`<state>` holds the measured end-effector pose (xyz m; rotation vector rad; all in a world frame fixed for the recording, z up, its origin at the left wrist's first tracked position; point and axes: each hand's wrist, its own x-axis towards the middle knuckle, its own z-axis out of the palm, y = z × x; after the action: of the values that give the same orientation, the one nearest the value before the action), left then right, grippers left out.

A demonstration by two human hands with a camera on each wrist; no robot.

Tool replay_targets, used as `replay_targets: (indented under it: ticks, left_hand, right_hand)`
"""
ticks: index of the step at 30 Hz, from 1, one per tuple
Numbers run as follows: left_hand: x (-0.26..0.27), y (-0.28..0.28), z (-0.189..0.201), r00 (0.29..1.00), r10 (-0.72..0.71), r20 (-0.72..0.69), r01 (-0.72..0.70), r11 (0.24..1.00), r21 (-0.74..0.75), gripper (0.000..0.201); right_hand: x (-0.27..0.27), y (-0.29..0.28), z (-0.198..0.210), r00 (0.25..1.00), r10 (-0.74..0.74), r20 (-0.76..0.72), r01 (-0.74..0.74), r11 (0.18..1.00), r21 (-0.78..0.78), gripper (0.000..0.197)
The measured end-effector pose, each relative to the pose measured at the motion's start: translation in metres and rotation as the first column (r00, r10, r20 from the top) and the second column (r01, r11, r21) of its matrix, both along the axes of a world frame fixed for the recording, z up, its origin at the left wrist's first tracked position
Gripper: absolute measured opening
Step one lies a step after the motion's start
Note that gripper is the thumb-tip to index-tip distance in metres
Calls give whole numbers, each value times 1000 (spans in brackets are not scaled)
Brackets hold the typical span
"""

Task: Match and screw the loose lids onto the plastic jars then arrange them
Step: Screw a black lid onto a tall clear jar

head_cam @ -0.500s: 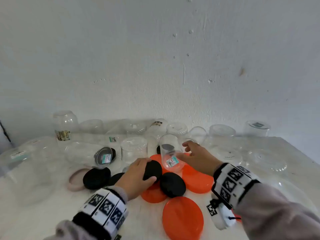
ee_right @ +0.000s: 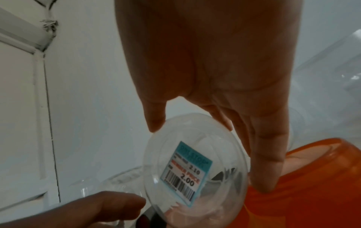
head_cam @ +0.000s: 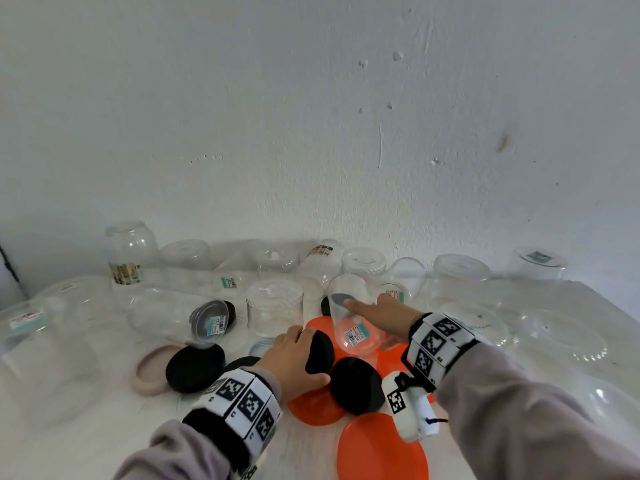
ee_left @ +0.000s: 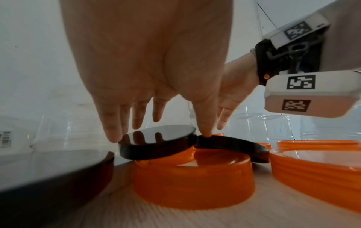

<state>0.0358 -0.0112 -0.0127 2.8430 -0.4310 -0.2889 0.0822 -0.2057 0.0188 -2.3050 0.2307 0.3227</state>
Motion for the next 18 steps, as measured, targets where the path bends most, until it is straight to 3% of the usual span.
replay_targets:
  ticks: [3, 7, 11, 16, 18]
  left_hand:
    - [1, 3, -1, 1000, 5, -11, -5, 1000, 6, 83]
    - [2, 5, -4, 1000, 10, -3, -10, 1000, 8, 83]
    - [3, 7, -3, 998, 56, -26, -57, 998, -30, 91]
    - [-1, 11, 3, 998, 52, -29, -57, 976, -212, 92]
    - [-3, 12, 9, 999, 40, 3, -38, 962, -269, 90]
  right_hand:
    - [4, -4, -2, 998, -50, -37, 53, 994, 92, 86]
    - [-3, -13, 3, 993, -12, -117, 36, 977, 209, 64]
    - [-23, -26, 9, 985, -32, -167, 94, 919, 383, 42]
    - [-55, -41, 13, 977, 21, -211, 99, 835, 542, 67]
    - [-67, -46, 12, 978, 37, -208, 90, 817, 569, 66]
